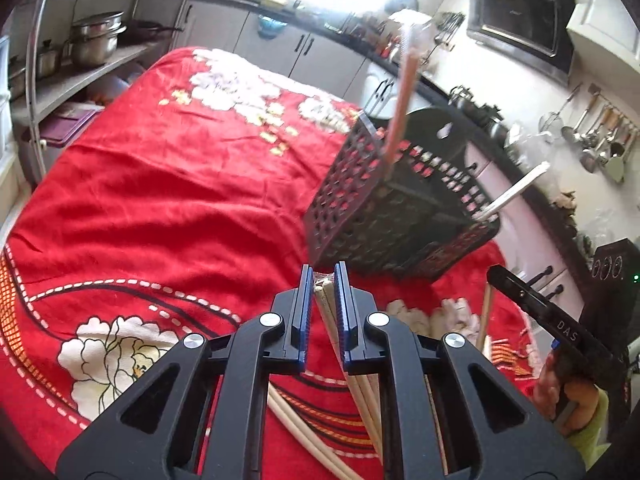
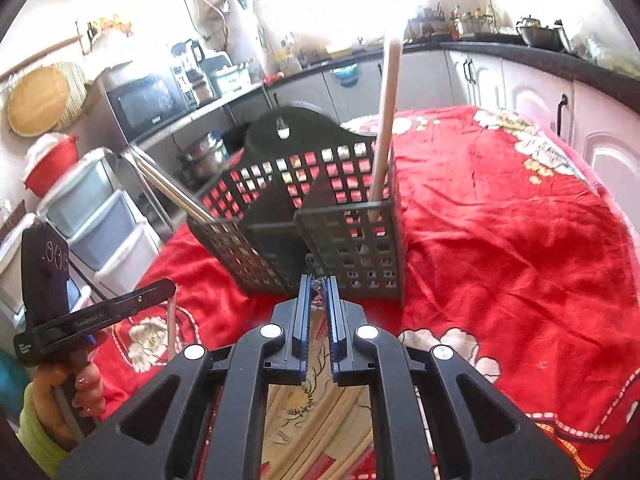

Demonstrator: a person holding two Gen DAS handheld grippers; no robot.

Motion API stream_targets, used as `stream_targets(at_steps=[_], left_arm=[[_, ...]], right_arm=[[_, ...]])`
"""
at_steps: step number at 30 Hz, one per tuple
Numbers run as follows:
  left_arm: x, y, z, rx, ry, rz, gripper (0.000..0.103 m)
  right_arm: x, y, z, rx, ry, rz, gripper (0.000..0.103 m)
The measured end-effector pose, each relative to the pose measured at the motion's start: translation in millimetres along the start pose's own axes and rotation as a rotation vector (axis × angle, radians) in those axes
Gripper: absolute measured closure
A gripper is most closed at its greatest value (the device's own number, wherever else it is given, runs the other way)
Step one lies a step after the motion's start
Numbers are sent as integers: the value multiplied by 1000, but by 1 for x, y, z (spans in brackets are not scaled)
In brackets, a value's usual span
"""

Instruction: Organize utensils

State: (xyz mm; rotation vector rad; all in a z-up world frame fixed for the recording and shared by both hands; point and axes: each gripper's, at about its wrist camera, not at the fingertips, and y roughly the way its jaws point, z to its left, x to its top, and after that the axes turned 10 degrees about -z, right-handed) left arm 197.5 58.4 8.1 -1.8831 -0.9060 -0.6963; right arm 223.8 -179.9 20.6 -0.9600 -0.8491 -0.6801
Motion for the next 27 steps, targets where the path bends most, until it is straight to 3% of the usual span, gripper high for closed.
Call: stream_targets(at_steps=[12, 16, 27], left_arm=[[9, -40, -29, -89, 23, -85, 97], [13, -50, -39, -110, 35, -108, 102], [18, -58, -56, -158, 53, -124, 103]], right_arm=[[13, -39, -3, 12, 22, -110, 97], [18, -52, -2, 11, 21, -143, 98], [28, -75, -14, -21, 29, -218, 98]])
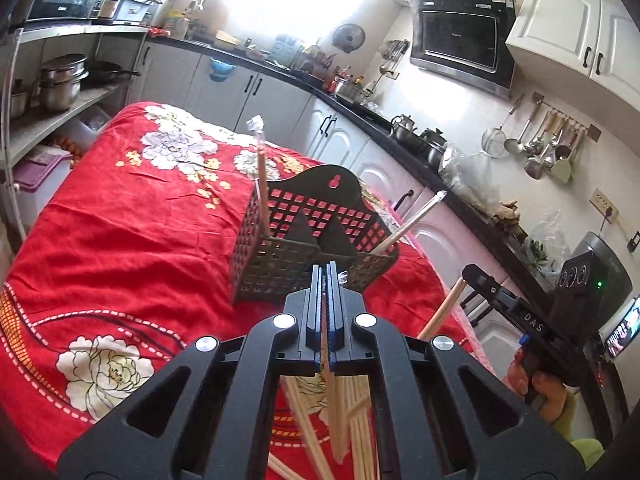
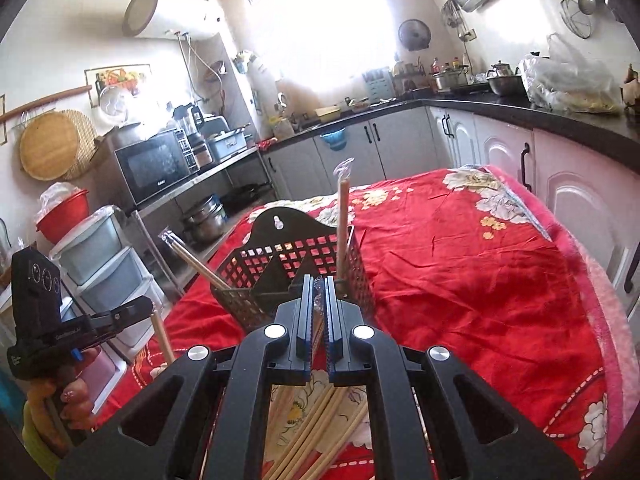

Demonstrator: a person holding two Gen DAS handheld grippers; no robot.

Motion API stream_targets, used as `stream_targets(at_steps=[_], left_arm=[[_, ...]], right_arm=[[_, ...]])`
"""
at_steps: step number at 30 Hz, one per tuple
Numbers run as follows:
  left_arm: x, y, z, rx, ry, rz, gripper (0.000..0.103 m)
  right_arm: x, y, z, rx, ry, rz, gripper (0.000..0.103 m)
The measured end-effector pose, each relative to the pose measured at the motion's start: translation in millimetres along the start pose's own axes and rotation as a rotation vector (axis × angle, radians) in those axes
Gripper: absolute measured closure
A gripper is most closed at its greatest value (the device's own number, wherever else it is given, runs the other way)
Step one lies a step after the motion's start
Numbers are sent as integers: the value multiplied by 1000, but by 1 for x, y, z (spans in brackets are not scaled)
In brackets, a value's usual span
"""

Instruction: Organize utensils

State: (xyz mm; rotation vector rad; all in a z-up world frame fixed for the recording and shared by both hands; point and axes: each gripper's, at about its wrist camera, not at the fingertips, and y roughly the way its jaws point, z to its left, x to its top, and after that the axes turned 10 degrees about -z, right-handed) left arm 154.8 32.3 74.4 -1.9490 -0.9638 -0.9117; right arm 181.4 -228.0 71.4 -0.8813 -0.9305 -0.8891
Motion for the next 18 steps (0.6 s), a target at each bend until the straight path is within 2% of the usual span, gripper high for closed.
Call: stream_targets(at_steps=[18], left_arm=[[21, -4, -32, -80, 50, -38, 103]], right_arm=[[14, -13, -8, -3, 12, -52, 98]])
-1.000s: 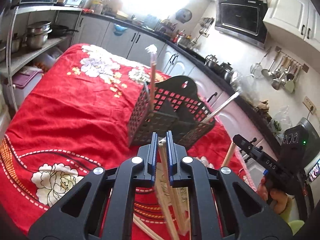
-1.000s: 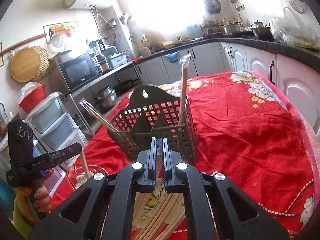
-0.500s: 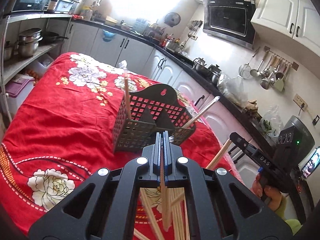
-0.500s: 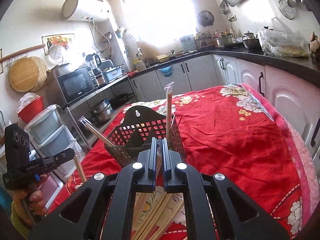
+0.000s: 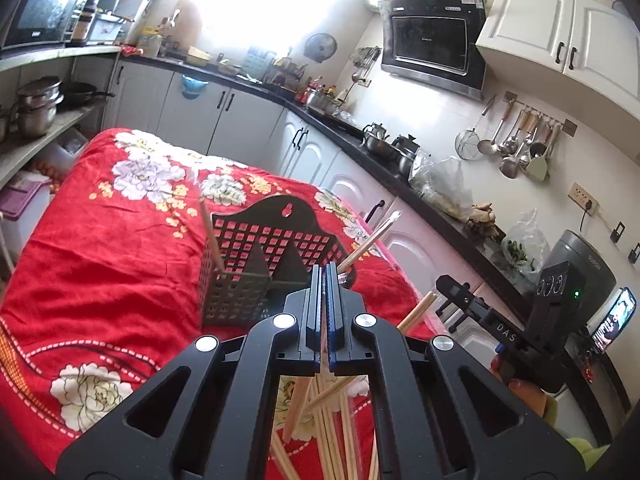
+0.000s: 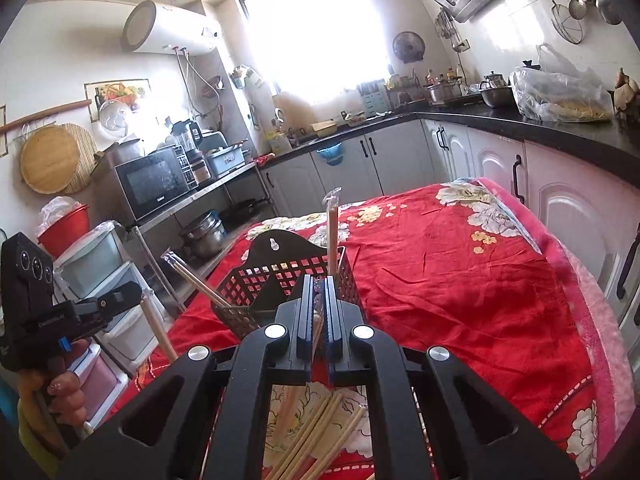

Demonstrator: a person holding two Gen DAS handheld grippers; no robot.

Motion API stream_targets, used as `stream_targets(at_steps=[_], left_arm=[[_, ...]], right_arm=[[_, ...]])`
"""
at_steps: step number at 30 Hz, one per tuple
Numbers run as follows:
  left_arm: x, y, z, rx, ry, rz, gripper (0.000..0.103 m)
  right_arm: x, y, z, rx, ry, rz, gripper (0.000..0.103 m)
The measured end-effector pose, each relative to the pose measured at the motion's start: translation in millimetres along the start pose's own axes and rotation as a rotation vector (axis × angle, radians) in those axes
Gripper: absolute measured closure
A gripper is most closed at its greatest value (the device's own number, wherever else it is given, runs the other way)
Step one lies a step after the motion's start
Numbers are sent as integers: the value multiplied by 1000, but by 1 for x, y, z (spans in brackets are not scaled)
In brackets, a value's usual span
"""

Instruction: Organize utensils

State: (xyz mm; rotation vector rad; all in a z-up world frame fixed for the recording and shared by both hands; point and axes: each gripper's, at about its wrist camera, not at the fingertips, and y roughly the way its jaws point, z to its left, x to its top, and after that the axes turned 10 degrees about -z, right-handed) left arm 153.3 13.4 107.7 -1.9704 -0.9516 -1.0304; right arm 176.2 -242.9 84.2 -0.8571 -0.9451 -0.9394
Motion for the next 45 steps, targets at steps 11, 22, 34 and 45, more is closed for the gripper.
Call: stream_targets(at_steps=[11, 22, 34, 45], left_arm=[[16, 6, -11, -34, 25, -21, 103], [32, 14, -21, -46, 49, -43, 103], [57, 20, -29, -49, 74, -90, 103], [95, 23, -43, -46, 108, -160, 103]], right_arm=[[10, -3, 1, 10, -5, -26, 98], [26, 5, 18, 36, -65, -40, 98], [63, 12, 49, 94, -149, -94, 98], [101, 19, 71, 135, -183, -160, 98]])
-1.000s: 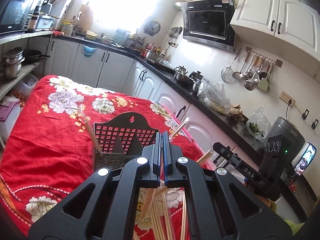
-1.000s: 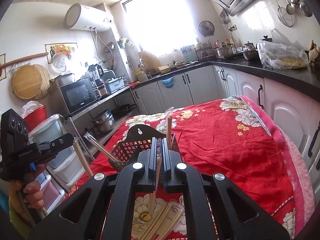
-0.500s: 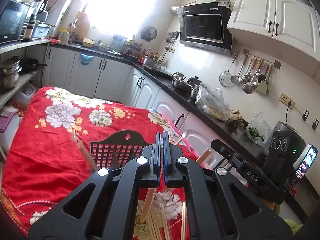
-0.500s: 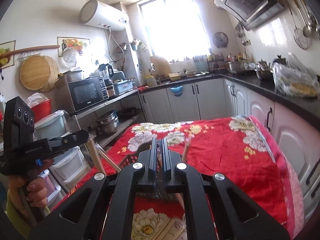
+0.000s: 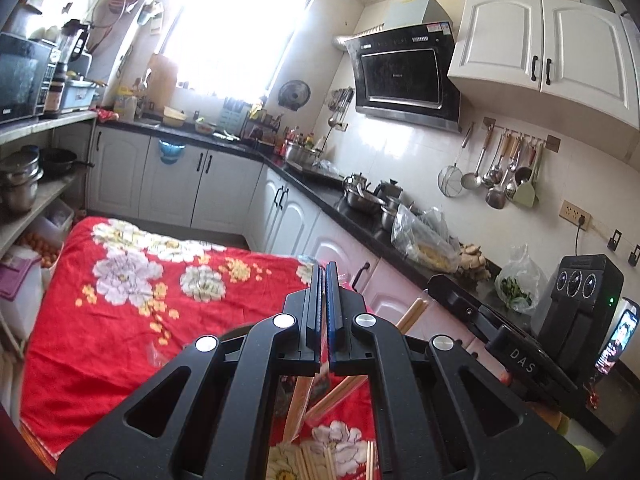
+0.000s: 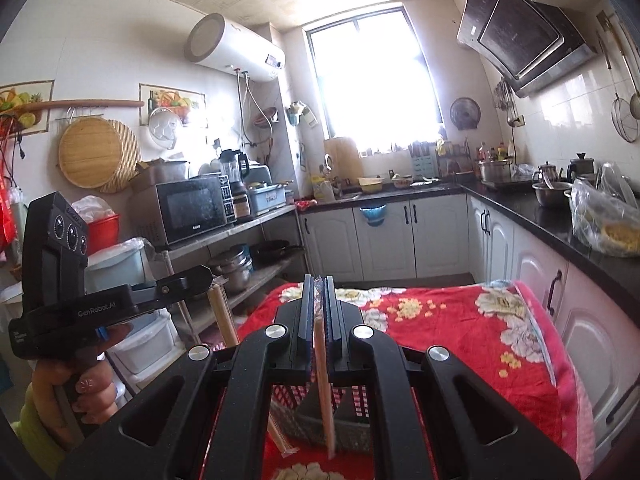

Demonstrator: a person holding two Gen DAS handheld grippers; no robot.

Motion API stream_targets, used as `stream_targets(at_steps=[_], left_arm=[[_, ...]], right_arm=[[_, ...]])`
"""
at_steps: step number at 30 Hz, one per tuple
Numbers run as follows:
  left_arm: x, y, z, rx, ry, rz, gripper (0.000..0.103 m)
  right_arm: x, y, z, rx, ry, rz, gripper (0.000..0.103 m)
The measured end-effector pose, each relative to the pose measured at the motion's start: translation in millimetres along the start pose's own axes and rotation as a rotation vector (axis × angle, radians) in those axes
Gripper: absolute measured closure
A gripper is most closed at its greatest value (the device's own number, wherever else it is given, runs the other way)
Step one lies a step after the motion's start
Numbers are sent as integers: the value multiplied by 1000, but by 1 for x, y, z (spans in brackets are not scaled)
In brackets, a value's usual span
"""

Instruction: Organize utensils

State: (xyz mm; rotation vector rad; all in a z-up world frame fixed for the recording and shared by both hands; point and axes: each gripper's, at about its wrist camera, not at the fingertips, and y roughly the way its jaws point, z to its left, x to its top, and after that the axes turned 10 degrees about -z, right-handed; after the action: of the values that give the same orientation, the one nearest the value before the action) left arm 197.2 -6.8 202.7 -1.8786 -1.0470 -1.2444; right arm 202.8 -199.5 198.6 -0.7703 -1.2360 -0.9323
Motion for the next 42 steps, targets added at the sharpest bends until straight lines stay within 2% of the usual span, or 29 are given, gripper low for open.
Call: stream_targets(at_steps=[8, 11, 19, 30, 42], left_arm=[[18, 19, -2, 38, 21, -31, 103], [22, 28, -4, 74, 52, -44, 103], [25, 47, -2, 120, 68, -64, 103], [-14, 74, 16, 157, 65, -8, 103], [-47, 76, 31, 171, 36, 42, 103]], right_arm=[[20, 14, -2, -15, -18, -27, 98], [26, 20, -4, -12, -19, -30, 98], [25, 41, -12, -34, -16, -24, 98], [-8, 63, -30, -111, -10, 17, 98], [-40, 58, -42, -142, 31, 64, 98]])
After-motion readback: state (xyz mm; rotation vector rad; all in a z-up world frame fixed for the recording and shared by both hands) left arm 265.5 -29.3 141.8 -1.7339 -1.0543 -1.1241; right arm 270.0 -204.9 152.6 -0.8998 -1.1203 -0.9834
